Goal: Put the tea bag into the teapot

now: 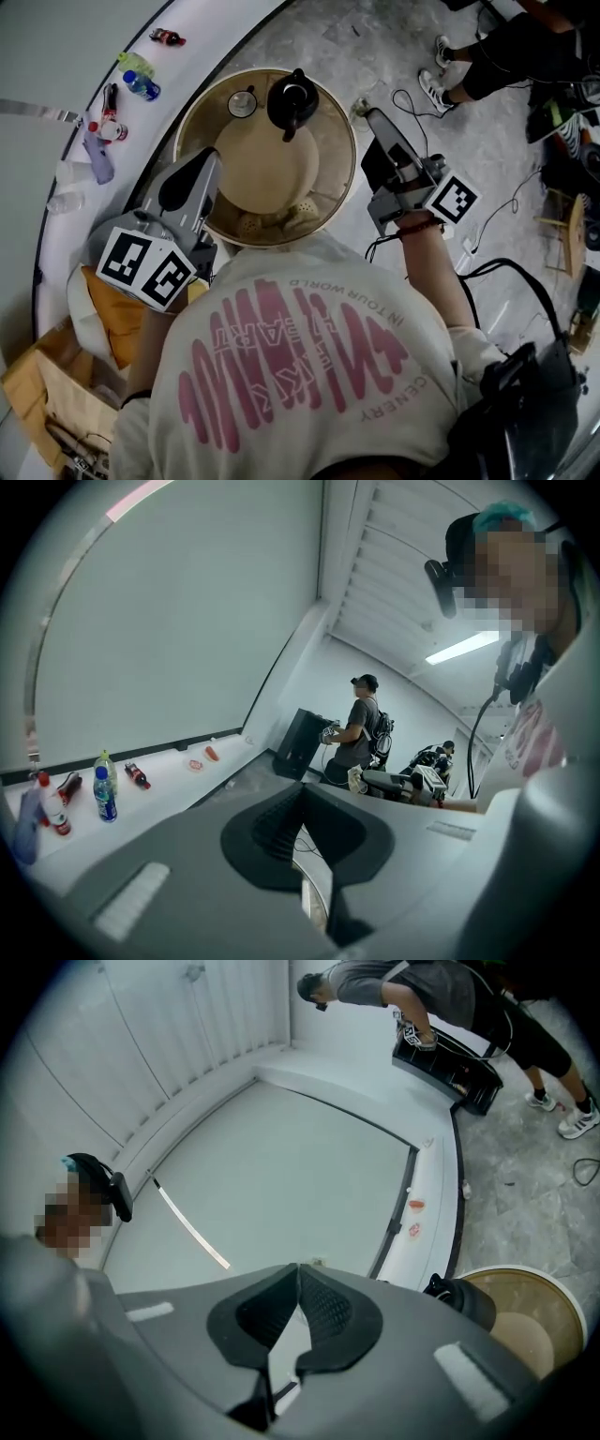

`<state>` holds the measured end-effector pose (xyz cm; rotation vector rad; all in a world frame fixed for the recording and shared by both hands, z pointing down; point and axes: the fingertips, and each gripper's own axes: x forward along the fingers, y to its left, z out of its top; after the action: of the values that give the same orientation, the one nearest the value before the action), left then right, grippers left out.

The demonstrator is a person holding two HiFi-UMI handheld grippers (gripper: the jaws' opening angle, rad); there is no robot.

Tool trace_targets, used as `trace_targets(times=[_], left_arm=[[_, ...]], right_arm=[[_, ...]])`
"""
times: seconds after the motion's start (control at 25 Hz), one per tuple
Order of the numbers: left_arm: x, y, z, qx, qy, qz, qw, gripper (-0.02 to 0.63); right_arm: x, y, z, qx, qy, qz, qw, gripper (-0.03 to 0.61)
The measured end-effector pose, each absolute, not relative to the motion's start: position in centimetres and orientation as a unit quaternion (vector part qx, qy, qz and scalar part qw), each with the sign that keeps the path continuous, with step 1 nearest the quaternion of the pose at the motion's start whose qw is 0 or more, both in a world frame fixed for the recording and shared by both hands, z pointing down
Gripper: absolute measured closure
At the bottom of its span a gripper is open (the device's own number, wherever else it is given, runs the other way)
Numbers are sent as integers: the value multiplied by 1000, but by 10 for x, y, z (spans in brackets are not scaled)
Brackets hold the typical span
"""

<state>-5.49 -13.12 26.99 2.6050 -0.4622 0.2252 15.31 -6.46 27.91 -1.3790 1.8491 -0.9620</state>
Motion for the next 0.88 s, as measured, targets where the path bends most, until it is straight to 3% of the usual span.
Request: trace_targets(times=[0.88], left_arm=[[-26,-124,322,877,-373,106,283,600]], right_arm=[[193,-139,382,-394,759,-462,234,569]])
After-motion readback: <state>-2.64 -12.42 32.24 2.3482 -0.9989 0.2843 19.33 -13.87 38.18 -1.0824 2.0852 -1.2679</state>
